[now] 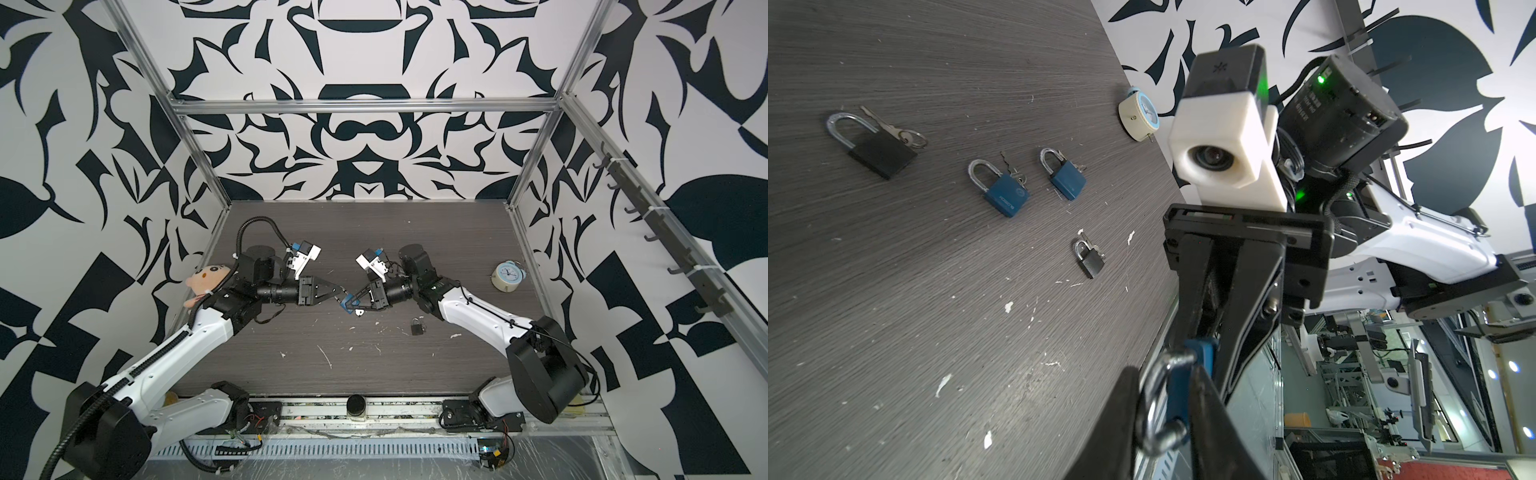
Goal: Lock with the key
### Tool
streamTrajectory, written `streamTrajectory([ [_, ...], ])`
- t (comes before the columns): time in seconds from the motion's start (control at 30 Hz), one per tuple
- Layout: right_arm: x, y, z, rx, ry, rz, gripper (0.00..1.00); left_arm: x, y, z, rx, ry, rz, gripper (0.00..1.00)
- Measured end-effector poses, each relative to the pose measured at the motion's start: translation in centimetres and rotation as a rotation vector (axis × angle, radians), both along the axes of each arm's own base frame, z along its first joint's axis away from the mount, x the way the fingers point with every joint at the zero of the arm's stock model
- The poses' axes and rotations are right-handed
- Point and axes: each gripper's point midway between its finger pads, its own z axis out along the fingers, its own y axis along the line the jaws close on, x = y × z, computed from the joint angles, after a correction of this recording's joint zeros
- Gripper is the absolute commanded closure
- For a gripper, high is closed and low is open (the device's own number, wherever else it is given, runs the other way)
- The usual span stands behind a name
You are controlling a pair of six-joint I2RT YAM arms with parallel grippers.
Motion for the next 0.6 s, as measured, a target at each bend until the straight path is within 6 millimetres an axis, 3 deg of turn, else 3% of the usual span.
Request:
streamTrajectory([
  [0.17,0.0,0.0,0.3,0.008,0.005,0.001,1.0,0.0,0.0,0.1,-0.003,-0.003,-0.001,0.83],
  [0.37,0.0,0.1,0.7,0.025,-0.002,0.011,1.0,0.0,0.0,0.4,-0.021,0.008,-0.006,1.0],
  [0.6,-0.1,0.0,1.4,0.058,0.043,0.014,1.0,0.0,-0.1,0.9,-0.037,-0.009,-0.014,1.0],
])
